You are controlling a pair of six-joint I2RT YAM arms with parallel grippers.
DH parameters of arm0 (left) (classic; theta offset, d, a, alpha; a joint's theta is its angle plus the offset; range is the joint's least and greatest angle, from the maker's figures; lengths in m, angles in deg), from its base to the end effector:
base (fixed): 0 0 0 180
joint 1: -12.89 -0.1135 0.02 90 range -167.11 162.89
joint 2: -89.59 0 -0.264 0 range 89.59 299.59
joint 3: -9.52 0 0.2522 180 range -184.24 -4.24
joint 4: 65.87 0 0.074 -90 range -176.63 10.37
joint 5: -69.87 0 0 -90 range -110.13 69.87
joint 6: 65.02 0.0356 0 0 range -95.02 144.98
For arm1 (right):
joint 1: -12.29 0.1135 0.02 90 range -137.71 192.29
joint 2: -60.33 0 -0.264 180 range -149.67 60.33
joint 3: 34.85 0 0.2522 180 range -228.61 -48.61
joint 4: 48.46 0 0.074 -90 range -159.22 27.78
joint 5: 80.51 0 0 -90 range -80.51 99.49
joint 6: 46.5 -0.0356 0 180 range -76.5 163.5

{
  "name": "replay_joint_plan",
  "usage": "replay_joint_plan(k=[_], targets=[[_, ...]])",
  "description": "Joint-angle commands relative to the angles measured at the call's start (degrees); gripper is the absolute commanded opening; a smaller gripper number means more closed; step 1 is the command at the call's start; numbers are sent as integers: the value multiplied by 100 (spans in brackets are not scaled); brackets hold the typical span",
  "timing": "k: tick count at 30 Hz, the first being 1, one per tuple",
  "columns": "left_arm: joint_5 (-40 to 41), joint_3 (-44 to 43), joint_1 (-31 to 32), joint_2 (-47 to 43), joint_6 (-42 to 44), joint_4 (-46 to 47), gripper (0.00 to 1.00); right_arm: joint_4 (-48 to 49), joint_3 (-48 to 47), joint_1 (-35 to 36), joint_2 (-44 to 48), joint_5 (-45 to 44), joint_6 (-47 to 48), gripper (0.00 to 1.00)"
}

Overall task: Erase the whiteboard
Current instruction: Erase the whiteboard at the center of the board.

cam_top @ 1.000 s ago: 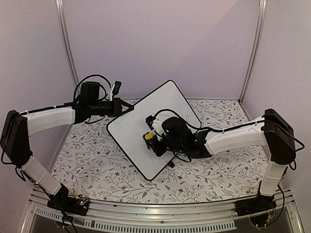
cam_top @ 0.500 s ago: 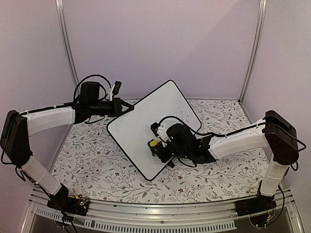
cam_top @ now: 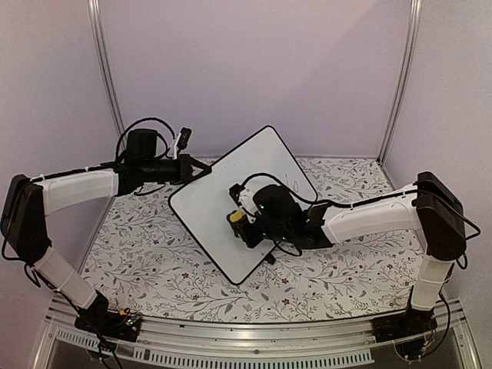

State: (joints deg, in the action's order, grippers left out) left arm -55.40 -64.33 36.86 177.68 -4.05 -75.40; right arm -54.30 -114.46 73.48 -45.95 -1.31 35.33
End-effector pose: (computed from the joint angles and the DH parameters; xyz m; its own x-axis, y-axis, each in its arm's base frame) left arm 0.3114 -0.1610 0.2738 -0.7173 -0.1147 -0.6873 0.5335 0.5440 -0.6476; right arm 0.2040 0.3571 0.1951 -0.3679 -0.3792 -0.8491 -0.7398 0.6725 0.0202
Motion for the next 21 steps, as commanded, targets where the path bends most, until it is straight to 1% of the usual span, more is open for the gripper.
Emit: replay_joint_plan(k=[1, 5, 8, 12, 21], targets=[[-286, -46, 109, -93, 138, 227, 0, 73, -591, -93, -273, -197, 295, 0], [-305, -55, 103, -99, 141, 227, 0, 4, -854, -107, -377, -210, 414, 0], [-305, -55, 95, -108, 139, 227, 0, -9, -795, -105, -410, -192, 406, 0], [-311, -55, 96, -109, 135, 227, 0, 2, -455, -107, -349, -136, 272, 0], [-309, -46, 93, -108, 119, 234, 0, 45, 436, -97, 90, 15, -22, 0]])
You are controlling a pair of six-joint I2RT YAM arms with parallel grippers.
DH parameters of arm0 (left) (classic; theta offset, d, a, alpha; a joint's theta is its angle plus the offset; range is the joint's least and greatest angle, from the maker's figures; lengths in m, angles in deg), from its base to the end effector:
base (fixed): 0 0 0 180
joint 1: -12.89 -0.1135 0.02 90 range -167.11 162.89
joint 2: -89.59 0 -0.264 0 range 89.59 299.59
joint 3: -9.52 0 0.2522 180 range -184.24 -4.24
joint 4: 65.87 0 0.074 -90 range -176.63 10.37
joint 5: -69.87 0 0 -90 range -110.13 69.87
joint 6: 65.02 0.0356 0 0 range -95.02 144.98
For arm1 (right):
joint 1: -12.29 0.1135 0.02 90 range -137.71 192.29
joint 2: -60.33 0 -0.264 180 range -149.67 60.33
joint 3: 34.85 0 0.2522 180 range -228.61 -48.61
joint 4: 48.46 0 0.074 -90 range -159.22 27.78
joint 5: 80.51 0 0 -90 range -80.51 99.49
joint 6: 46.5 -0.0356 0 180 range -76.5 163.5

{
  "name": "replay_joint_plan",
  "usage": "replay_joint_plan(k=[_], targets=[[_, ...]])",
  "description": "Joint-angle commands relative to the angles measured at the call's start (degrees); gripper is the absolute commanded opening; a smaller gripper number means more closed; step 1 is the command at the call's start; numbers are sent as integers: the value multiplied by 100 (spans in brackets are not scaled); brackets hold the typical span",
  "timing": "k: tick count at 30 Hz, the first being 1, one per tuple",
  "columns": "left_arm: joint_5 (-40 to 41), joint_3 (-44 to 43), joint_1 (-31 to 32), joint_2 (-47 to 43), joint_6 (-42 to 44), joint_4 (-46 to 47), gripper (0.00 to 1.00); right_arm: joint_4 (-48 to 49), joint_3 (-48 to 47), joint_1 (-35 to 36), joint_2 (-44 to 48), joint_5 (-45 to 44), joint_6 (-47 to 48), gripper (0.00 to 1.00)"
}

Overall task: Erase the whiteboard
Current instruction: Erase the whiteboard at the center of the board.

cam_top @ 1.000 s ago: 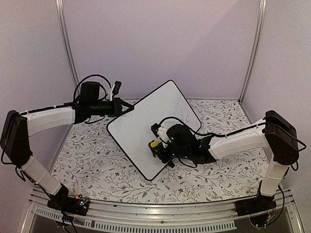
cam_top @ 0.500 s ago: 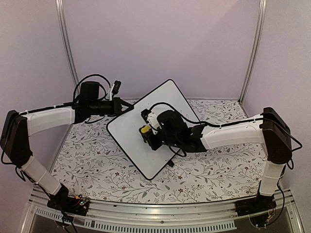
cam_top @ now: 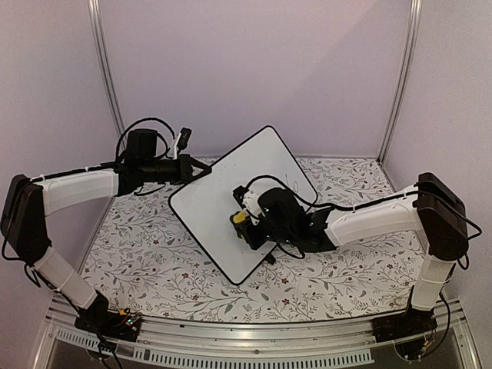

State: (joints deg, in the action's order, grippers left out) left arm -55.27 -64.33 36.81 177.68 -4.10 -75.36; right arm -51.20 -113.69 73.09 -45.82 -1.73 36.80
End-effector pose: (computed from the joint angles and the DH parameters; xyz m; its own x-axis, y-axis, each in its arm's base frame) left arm 0.3117 -0.1607 0.2738 -0.7167 -0.1169 -0.6875 0.5319 0.5459 -0.6474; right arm 0.2069 0.3561 0.1968 -0.3329 -0.3612 -0.8710 -0.7403 0.6723 0.0042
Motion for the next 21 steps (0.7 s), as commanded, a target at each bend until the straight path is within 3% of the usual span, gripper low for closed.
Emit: replay_joint_plan(k=[1, 7, 21], targets=[[-323, -46, 100, -113, 127, 227, 0, -267, 417, -58, 90, 72, -185, 0], [-334, -46, 112, -101, 128, 232, 0, -268, 401, -59, 147, -80, -193, 0], [-352, -55, 93, -83, 138, 232, 0, -370, -837, -302, -225, -156, 367, 0]])
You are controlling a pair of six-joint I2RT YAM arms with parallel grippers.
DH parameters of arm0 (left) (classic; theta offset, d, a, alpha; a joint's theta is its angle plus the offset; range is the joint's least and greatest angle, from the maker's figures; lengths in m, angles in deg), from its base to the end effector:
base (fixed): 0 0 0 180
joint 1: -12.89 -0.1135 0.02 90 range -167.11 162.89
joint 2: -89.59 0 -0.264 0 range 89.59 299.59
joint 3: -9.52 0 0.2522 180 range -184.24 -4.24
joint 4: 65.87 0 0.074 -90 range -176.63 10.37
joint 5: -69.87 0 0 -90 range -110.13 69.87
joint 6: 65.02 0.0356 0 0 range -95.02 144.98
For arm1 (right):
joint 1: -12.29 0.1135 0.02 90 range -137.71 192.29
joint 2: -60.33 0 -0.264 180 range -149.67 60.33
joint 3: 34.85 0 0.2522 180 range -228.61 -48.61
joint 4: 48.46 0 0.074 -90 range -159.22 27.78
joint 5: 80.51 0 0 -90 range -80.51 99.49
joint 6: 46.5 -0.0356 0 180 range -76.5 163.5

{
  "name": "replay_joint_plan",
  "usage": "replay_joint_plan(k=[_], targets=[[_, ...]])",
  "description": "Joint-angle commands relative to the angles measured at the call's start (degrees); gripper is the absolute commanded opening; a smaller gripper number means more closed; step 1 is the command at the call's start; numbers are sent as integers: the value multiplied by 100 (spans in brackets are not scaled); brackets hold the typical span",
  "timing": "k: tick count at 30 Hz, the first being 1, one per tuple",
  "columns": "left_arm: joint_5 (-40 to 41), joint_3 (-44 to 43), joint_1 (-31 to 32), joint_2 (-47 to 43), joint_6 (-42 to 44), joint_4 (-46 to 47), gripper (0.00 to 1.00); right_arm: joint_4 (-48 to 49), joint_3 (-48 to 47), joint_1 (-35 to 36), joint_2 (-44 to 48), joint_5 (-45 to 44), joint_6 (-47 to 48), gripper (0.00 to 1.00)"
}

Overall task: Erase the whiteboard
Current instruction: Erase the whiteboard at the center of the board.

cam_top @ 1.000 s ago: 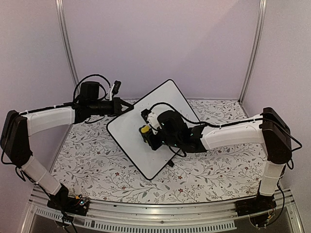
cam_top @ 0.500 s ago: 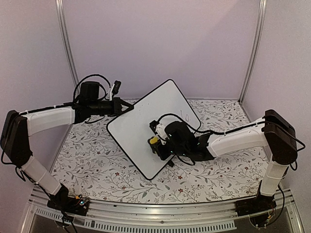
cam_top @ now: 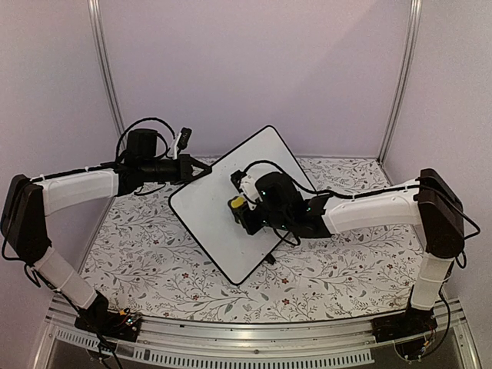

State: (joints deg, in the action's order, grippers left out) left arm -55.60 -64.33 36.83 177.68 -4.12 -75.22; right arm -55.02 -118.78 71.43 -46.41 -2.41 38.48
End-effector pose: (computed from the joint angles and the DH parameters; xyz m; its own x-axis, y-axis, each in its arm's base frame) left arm 0.3115 -0.1609 0.2741 -0.7167 -0.1152 -0.6878 0.5356 0.5408 -0.6486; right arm 0.2235 0.3597 0.2152 -0.3160 -0.3620 -0.8770 -0.7229 0.6905 -0.0245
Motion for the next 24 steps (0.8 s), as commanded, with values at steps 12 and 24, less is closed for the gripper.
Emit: replay_joint_plan(k=[12, 24], targets=[[-368, -55, 53, -64, 95, 245, 0, 10, 250, -139, -77, 187, -47, 0], [-358, -45, 67, -63, 89, 254, 0, 44, 1042, -69, 298, 172, -315, 0]])
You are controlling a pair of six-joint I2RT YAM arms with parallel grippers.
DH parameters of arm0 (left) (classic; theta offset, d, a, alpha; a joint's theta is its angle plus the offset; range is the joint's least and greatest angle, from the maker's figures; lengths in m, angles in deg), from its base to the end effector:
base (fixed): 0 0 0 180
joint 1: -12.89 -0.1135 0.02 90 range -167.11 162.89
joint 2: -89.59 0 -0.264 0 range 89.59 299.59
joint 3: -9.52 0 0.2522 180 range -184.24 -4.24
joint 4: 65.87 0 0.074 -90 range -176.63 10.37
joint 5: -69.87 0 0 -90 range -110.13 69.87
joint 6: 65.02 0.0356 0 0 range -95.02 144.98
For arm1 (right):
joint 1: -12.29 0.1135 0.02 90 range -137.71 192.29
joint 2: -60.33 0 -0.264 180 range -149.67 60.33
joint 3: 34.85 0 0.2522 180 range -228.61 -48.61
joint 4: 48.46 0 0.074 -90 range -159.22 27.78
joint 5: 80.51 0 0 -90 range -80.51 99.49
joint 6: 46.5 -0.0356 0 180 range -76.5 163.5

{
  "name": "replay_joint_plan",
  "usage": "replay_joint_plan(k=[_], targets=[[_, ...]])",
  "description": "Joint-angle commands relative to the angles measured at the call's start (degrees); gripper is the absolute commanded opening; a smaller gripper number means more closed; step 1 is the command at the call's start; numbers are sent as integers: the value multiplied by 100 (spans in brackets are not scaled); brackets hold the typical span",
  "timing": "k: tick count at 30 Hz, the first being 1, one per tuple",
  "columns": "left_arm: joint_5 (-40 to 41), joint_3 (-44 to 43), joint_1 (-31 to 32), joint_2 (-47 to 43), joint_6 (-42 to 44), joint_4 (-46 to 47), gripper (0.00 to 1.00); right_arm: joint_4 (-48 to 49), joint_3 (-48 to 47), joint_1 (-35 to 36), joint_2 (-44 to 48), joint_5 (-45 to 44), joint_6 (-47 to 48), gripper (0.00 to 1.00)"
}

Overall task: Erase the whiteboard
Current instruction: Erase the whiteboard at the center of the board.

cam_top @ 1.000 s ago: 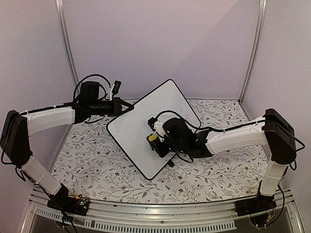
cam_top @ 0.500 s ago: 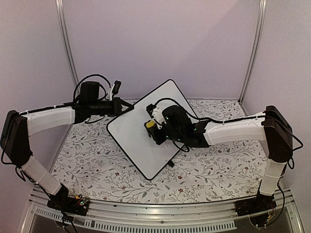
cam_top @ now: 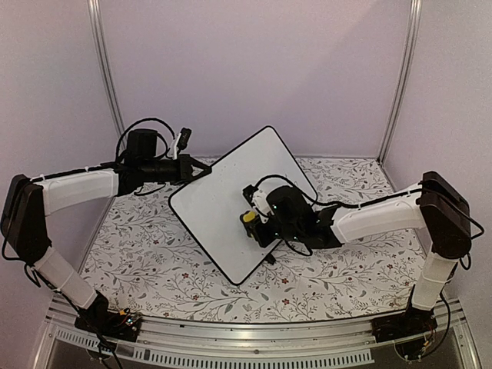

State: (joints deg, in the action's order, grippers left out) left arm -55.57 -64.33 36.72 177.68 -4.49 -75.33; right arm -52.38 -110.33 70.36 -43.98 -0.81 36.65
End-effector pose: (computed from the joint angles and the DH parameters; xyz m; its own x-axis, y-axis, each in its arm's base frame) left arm 0.3118 -0.1603 0.2739 -0.7210 -0.1197 -0.6825 0.5285 0.5420 -0.6534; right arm 0.2158 0.3343 0.1887 -0.3742 -0.3786 -0.8466 -0.7160 0.6981 0.0043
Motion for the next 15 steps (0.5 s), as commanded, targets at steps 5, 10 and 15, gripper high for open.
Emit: replay_joint_plan(k=[5, 10, 15], targets=[[-366, -43, 85, -57, 130, 266, 0, -220, -15, 47, -5, -6, -104, 0], [-367, -46, 87, -63, 131, 265, 0, -269, -540, 47, -138, -130, 107, 0], [-358, -46, 84, -67, 128, 265, 0, -365, -1098, -3, -354, -183, 343, 0]])
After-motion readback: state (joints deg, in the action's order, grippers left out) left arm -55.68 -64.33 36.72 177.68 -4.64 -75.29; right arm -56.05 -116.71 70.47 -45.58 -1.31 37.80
